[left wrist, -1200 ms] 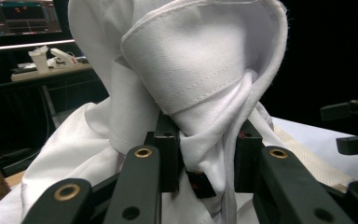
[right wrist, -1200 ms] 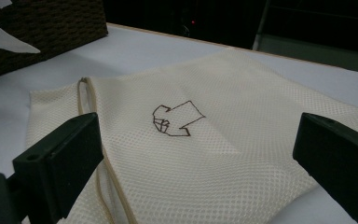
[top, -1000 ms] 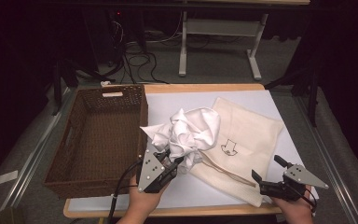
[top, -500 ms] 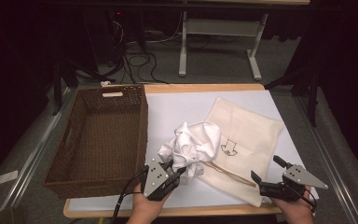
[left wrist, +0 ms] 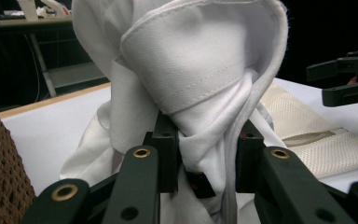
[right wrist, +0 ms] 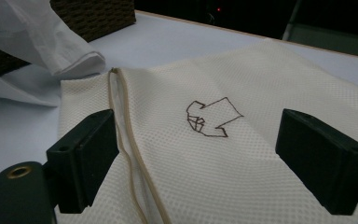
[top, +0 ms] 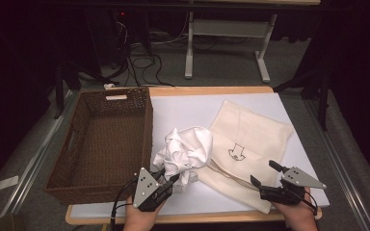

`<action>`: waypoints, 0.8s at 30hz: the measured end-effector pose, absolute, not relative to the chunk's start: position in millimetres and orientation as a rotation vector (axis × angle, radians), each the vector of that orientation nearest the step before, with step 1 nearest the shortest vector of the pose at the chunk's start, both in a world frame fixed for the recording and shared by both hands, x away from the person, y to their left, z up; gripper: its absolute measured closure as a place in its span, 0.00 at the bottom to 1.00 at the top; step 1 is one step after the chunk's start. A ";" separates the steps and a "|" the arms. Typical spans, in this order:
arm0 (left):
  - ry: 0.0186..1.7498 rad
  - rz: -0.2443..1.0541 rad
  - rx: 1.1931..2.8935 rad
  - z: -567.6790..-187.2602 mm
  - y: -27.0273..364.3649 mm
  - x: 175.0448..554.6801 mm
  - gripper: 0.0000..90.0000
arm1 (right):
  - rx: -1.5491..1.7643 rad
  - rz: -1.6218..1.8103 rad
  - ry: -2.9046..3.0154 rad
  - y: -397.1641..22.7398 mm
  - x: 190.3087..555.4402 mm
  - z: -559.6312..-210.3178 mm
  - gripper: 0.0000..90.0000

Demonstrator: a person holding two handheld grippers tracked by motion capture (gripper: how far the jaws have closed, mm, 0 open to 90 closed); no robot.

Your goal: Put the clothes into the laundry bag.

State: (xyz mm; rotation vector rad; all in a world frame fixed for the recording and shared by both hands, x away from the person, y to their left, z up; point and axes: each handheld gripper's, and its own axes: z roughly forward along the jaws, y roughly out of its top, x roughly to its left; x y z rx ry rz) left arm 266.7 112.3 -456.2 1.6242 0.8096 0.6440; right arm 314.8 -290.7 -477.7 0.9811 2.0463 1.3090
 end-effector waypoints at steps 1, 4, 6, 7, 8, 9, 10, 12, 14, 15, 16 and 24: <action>0.810 0.644 1.624 -456.2 112.3 266.7 0.77 | 0.981 1.309 2.046 -290.7 314.8 -477.7 0.16; 0.794 0.650 1.628 -456.3 111.0 266.0 0.77 | 0.949 1.236 2.087 -273.1 325.4 -472.2 0.19; 0.787 0.652 1.630 -455.8 111.0 265.5 0.77 | 0.944 1.222 2.093 -270.5 327.4 -470.5 0.22; 0.785 0.651 1.629 -455.5 111.4 265.3 0.77 | 0.937 1.198 2.105 -267.2 331.2 -468.0 0.24; 0.788 0.649 1.628 -455.2 112.0 265.0 0.77 | 0.934 1.192 2.113 -265.1 334.2 -466.9 0.26; 0.789 0.649 1.621 -455.3 112.3 265.1 0.77 | 0.946 1.183 2.125 -263.7 336.8 -466.3 0.27; 0.789 0.648 1.621 -455.3 112.7 265.2 0.77 | 0.965 1.175 2.133 -262.7 339.4 -466.7 0.27; 0.787 0.644 1.625 -455.5 112.9 266.0 0.77 | 1.003 1.155 2.149 -262.7 339.6 -476.6 0.30; 0.786 0.644 1.623 -455.6 112.4 266.6 0.77 | 1.011 1.152 2.160 -262.7 338.4 -481.0 0.30; 0.786 0.642 1.622 -455.6 112.0 267.0 0.77 | 1.021 1.119 2.195 -262.0 336.5 -487.0 0.29; 0.783 0.642 1.624 -455.6 111.2 267.5 0.77 | 1.000 1.069 2.248 -260.4 333.7 -491.3 0.29; 0.772 0.644 1.632 -455.9 107.8 266.2 0.77 | 0.989 0.960 2.319 -255.4 336.1 -501.4 0.34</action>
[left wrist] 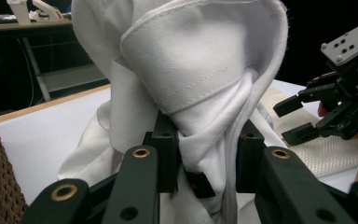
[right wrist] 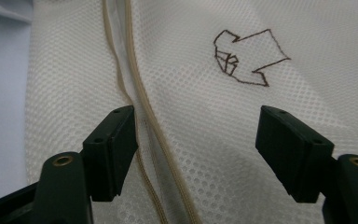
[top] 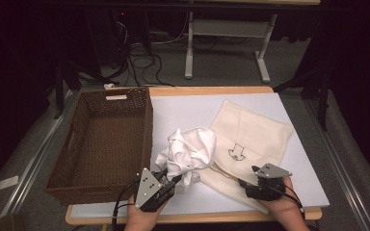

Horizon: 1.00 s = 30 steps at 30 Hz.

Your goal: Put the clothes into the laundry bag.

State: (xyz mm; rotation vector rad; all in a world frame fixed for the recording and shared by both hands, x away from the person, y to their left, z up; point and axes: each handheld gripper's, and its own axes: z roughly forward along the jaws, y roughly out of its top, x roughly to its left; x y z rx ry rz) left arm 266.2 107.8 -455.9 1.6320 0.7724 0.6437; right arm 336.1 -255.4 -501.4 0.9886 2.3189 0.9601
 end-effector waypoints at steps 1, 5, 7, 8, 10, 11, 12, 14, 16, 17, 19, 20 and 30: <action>0.772 0.644 1.633 -456.2 107.8 266.3 0.77 | 0.978 0.946 2.335 -254.2 336.8 -503.3 0.35; 0.779 0.638 1.636 -457.0 108.3 268.0 0.77 | 0.962 0.925 2.366 -251.7 338.8 -506.6 0.42; 0.783 0.635 1.631 -457.2 108.9 268.7 0.77 | 0.961 0.931 2.374 -250.8 340.2 -507.6 0.47; 0.784 0.635 1.630 -457.0 109.1 268.7 0.77 | 0.951 0.921 2.378 -250.8 341.2 -508.0 0.49; 0.782 0.636 1.626 -456.5 109.5 268.6 0.77 | 0.946 0.923 2.383 -249.9 341.9 -507.9 0.55; 0.783 0.638 1.625 -456.2 109.7 268.6 0.77 | 0.942 0.930 2.377 -249.4 342.3 -507.4 0.59; 0.784 0.637 1.623 -456.1 109.7 268.6 0.77 | 0.941 0.936 2.377 -249.7 342.7 -506.1 0.65; 0.785 0.636 1.624 -456.3 109.7 268.6 0.77 | 0.947 0.955 2.369 -250.6 342.8 -504.6 0.71; 0.783 0.635 1.629 -456.4 109.4 268.5 0.77 | 0.953 0.974 2.346 -253.0 343.1 -502.3 0.78; 0.783 0.635 1.629 -456.4 109.4 268.5 0.77 | 0.953 0.974 2.346 -253.0 343.1 -502.3 0.78; 0.782 0.637 1.629 -456.6 108.7 268.5 0.77 | 0.984 1.015 2.325 -256.0 344.0 -499.9 0.85; 0.781 0.637 1.629 -456.6 108.6 268.6 0.77 | 0.993 1.028 2.331 -257.8 344.9 -498.8 0.90; 0.784 0.640 1.627 -456.0 109.1 268.8 0.77 | 0.968 1.024 2.398 -253.9 349.2 -502.1 0.90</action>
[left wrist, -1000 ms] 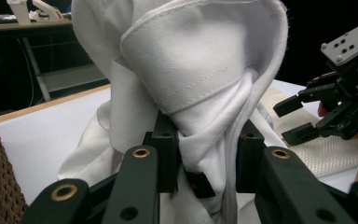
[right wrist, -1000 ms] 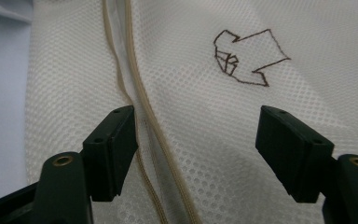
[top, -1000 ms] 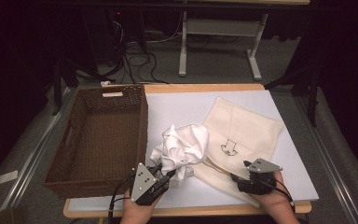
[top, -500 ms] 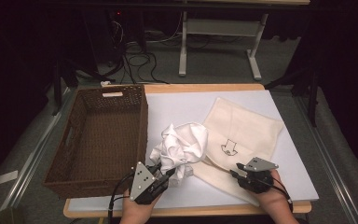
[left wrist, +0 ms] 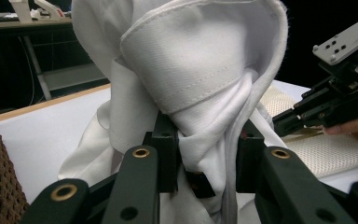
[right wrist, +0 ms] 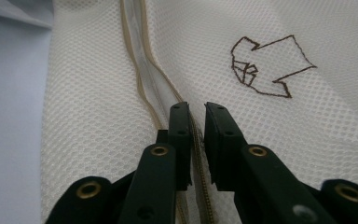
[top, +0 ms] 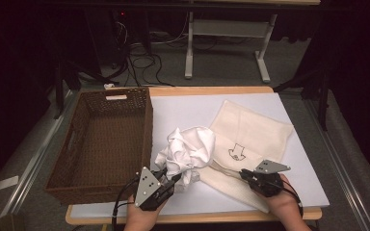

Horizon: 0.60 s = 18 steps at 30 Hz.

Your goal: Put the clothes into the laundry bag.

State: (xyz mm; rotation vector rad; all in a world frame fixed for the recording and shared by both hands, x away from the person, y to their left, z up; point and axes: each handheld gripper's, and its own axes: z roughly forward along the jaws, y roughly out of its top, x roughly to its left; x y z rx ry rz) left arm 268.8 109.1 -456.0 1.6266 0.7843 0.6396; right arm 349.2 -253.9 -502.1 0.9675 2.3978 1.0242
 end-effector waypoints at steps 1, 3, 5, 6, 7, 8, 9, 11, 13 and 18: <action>0.784 0.640 1.627 -456.1 109.0 268.8 0.77 | 0.959 1.007 2.401 -252.3 349.8 -503.6 0.89; 0.784 0.640 1.627 -456.2 108.6 268.7 0.77 | 0.959 0.995 2.402 -250.4 350.4 -503.3 0.90; 0.781 0.640 1.628 -456.0 108.3 268.5 0.77 | 0.945 0.995 2.396 -249.6 350.7 -501.8 0.93; 0.780 0.640 1.628 -455.9 108.2 268.5 0.77 | 0.937 1.003 2.379 -249.4 350.3 -500.2 0.96; 0.780 0.641 1.628 -455.9 108.2 268.5 0.77 | 0.937 1.003 2.379 -249.4 350.3 -500.2 0.96; 0.780 0.643 1.629 -455.9 108.3 268.8 0.77 | 0.939 1.008 2.375 -249.7 350.0 -499.1 0.97; 0.780 0.644 1.630 -456.0 108.4 269.0 0.77 | 0.950 1.031 2.362 -250.4 350.0 -497.6 0.98; 0.783 0.643 1.630 -456.2 108.4 269.5 0.77 | 0.957 1.046 2.358 -250.9 350.4 -496.6 0.99; 0.784 0.646 1.630 -456.2 108.3 269.7 0.77 | 0.974 1.073 2.345 -251.3 351.3 -495.0 0.99; 0.776 0.675 1.620 -448.7 111.2 267.2 0.77 | 0.988 1.106 2.321 -247.1 356.3 -488.0 1.00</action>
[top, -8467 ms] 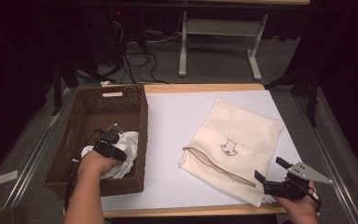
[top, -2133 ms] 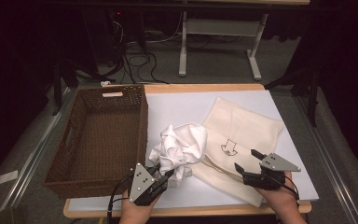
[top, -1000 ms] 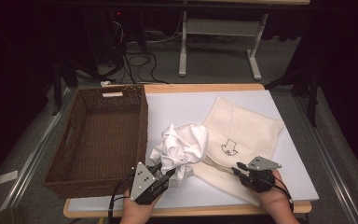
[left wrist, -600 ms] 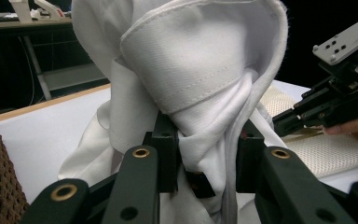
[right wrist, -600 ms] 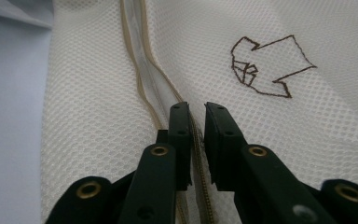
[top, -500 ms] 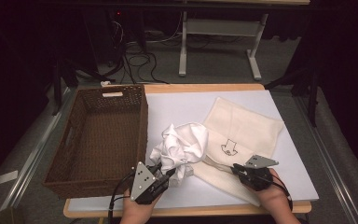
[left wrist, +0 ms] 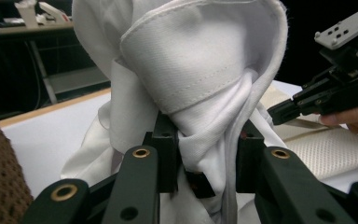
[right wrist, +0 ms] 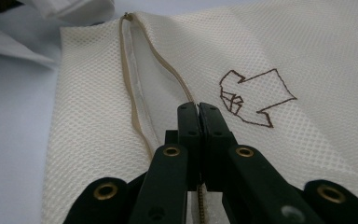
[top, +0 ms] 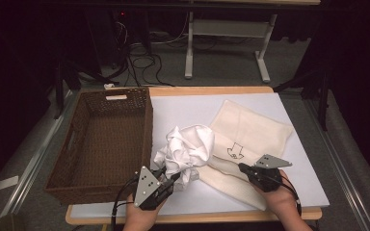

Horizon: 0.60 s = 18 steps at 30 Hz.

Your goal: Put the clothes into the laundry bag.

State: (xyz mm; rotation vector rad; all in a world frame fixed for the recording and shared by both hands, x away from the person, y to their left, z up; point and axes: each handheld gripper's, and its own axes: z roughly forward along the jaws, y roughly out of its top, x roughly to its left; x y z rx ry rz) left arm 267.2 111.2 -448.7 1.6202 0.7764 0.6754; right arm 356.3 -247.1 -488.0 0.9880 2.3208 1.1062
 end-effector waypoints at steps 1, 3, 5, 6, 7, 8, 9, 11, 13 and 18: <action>0.763 0.688 1.618 -445.8 111.6 265.4 0.77 | 0.978 1.090 2.323 -245.5 358.1 -486.4 1.00; 0.742 0.714 1.617 -441.6 111.9 261.9 0.77 | 1.012 1.130 2.318 -242.4 363.7 -480.5 1.00; 0.740 0.703 1.602 -440.6 111.5 259.6 0.77 | 1.005 1.144 2.309 -238.1 365.7 -475.2 1.00; 0.741 0.689 1.608 -442.7 109.7 259.4 0.77 | 0.983 1.149 2.307 -232.9 366.1 -470.9 1.00; 0.741 0.689 1.608 -442.7 109.7 259.4 0.77 | 0.983 1.149 2.307 -232.9 366.1 -470.9 1.00; 0.739 0.686 1.620 -445.0 107.5 259.9 0.77 | 0.971 1.159 2.289 -231.6 365.2 -469.7 1.00; 0.739 0.683 1.628 -446.5 106.2 260.1 0.77 | 0.971 1.159 2.289 -231.6 365.2 -469.7 1.00; 0.733 0.678 1.651 -452.2 99.7 261.2 0.77 | 0.989 1.191 2.267 -233.7 363.5 -471.4 1.00; 0.726 0.677 1.673 -455.6 94.8 261.6 0.77 | 1.009 1.222 2.256 -235.9 361.6 -472.5 1.00; 0.715 0.642 1.725 -467.6 78.1 264.9 0.77 | 0.997 1.255 2.212 -240.2 357.6 -467.1 1.00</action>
